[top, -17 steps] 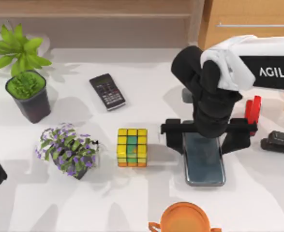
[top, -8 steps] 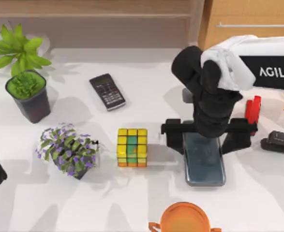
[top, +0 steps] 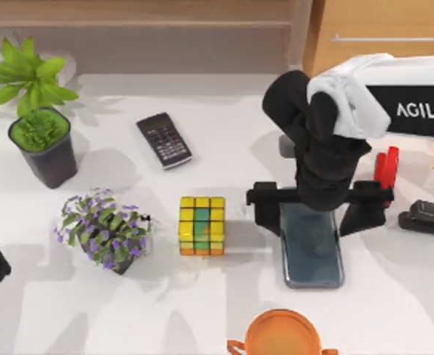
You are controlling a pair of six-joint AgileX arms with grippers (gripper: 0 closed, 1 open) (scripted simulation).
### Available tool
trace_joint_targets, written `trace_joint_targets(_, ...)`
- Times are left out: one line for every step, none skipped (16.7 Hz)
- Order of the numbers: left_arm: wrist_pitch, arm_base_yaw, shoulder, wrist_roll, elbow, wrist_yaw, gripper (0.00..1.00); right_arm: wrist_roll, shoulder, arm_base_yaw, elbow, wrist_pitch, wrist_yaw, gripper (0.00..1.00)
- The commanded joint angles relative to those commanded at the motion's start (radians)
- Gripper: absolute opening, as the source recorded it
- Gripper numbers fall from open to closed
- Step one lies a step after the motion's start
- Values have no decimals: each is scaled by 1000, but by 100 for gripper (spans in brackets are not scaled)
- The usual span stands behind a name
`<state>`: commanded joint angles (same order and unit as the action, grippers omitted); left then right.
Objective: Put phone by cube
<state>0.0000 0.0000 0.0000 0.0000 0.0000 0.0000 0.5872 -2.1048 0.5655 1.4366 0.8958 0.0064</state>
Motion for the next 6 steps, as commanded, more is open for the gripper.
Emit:
trace_joint_targets(0, 0, 0, 0, 0, 0, 100, 0, 0, 0, 0, 0, 0, 100)
trace_joint_targets(0, 0, 0, 0, 0, 0, 100, 0, 0, 0, 0, 0, 0, 100)
trace_joint_targets(0, 0, 0, 0, 0, 0, 100, 0, 0, 0, 0, 0, 0, 100)
trace_joint_targets(0, 0, 0, 0, 0, 0, 100, 0, 0, 0, 0, 0, 0, 100)
trace_joint_targets(0, 0, 0, 0, 0, 0, 100, 0, 0, 0, 0, 0, 0, 100)
trace_joint_targets(0, 0, 0, 0, 0, 0, 100, 0, 0, 0, 0, 0, 0, 100)
